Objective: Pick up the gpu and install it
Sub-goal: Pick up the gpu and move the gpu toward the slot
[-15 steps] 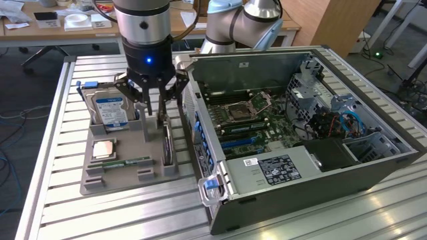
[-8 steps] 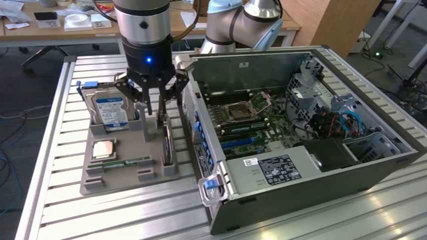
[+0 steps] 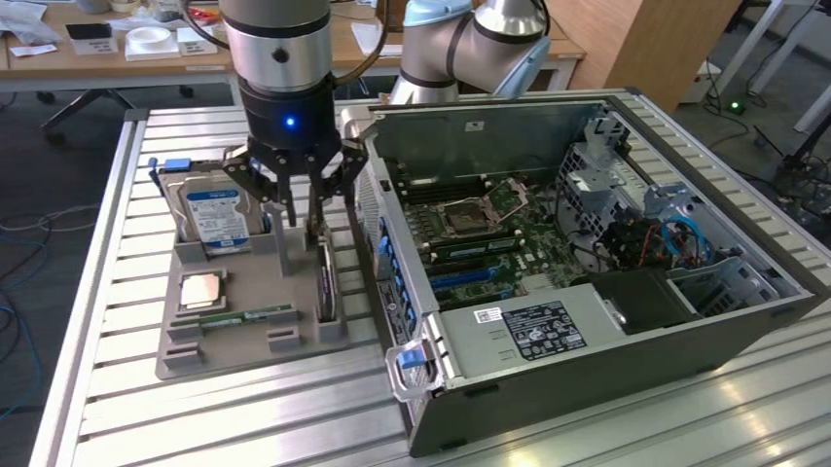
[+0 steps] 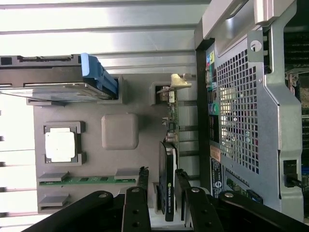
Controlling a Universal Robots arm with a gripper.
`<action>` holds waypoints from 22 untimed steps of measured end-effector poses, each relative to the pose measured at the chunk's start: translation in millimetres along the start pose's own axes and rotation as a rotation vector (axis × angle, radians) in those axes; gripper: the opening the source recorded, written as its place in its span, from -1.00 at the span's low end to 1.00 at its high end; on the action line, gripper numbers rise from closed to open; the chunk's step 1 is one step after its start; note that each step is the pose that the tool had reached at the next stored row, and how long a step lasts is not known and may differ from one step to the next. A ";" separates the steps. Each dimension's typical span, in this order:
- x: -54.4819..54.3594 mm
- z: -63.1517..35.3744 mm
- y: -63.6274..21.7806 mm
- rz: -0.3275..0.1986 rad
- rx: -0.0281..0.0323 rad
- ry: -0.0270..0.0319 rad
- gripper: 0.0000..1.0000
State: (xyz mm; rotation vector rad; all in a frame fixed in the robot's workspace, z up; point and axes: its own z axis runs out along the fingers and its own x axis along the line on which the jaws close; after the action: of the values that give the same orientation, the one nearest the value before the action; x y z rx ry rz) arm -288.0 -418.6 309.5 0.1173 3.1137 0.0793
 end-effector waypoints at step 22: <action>-4.1 12.7 0.7 0.000 0.0000 0.0000 -0.29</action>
State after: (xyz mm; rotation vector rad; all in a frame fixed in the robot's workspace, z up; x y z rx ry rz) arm -283.5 -417.6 297.0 0.1173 3.1136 0.0793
